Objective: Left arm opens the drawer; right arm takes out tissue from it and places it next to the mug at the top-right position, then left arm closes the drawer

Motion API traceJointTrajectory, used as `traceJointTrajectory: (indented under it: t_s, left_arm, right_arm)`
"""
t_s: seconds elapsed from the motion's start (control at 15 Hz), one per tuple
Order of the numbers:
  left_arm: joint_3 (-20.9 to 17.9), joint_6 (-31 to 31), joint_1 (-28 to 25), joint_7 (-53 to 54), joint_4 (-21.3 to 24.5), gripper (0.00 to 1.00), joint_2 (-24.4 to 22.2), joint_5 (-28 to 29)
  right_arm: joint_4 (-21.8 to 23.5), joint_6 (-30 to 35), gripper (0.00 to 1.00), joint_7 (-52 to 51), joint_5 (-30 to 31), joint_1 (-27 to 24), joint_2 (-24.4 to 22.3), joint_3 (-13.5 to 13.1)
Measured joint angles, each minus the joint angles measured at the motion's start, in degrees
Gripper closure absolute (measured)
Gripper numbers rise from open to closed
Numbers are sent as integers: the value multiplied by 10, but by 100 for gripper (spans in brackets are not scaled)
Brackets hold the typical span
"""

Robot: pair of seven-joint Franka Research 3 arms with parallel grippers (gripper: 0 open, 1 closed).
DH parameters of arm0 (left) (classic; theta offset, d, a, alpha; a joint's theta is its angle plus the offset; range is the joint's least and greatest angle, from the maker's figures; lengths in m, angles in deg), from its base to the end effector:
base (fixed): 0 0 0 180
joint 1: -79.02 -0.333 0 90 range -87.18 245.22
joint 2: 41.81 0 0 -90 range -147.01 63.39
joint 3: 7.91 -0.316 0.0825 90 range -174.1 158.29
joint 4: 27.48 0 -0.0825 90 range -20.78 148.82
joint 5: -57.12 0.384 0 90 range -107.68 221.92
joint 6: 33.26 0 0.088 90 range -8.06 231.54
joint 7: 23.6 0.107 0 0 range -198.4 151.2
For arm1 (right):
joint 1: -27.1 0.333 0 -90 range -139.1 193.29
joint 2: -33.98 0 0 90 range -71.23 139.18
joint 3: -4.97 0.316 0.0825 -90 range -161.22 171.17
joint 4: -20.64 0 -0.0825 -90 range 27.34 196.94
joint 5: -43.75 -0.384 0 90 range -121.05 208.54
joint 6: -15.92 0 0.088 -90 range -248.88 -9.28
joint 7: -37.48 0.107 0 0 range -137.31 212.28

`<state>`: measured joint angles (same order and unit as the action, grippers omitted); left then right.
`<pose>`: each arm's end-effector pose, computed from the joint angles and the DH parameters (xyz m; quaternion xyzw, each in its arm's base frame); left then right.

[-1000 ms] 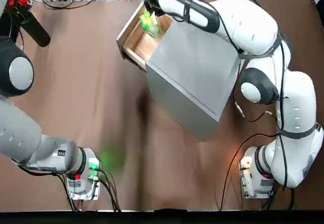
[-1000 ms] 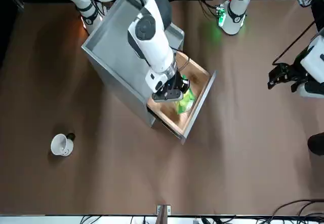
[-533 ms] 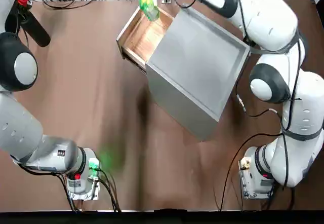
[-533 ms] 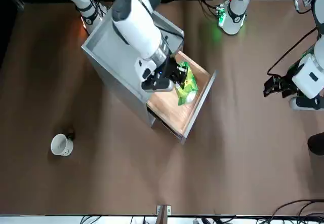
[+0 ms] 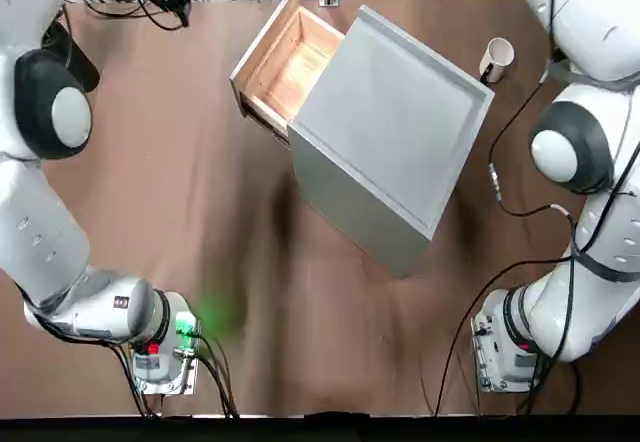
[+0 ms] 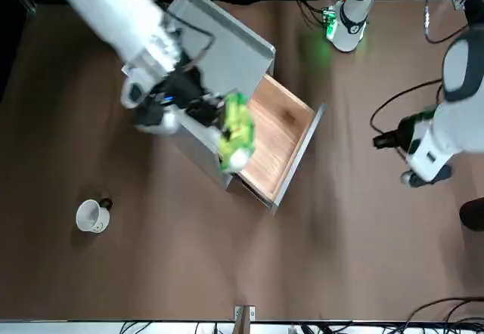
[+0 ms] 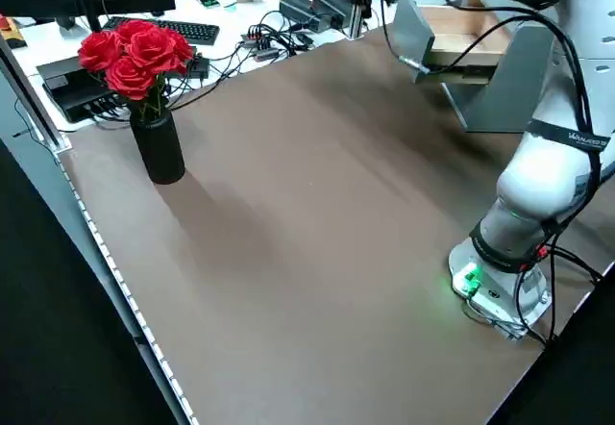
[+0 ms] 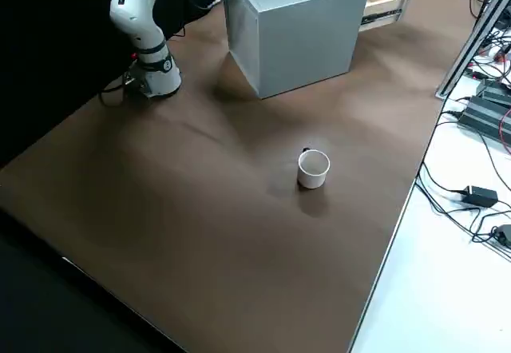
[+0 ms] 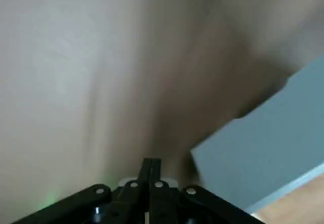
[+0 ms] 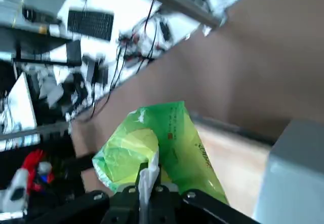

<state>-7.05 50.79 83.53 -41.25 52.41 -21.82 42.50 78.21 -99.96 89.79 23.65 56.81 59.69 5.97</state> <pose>0.6288 -0.0870 0.4941 0.9760 0.1095 -0.1597 0.0999 0.6061 0.3787 0.6697 -0.9219 0.2073 -0.0907 0.3146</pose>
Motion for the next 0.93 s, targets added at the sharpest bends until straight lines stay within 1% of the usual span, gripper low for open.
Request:
traceJointTrajectory:
  t_s: [0.13,0.27,0.4,0.47,0.53,0.67,0.8,0.93]
  left_arm:
    - [-1,-1,-11,-29,1,99,39,-70]
    - [-2,-2,-22,-49,1,99,75,-125]
    - [-2,-2,-26,-66,0,99,101,-164]
    - [-1,-2,-26,-80,-1,99,117,-218]
    - [-1,-5,-28,-84,-2,99,122,-252]
    - [-1,-31,-37,-90,-3,99,131,-308]
    - [-1,-49,-48,-90,-3,99,139,-345]
    - [-1,-55,-52,-90,-3,99,151,-374]
  right_arm:
    - [0,4,98,-6,29,-36,-4,0]
    - [6,10,98,-23,50,-69,-3,-1]
    - [11,29,98,-72,53,-103,-2,-1]
    - [15,50,98,-134,53,-144,-2,-1]
    - [16,64,98,-168,53,-165,-2,-1]
    - [18,100,98,-233,53,-203,-2,-1]
    - [28,122,98,-282,55,-229,-1,-1]
    - [48,124,98,-298,68,-244,5,-1]
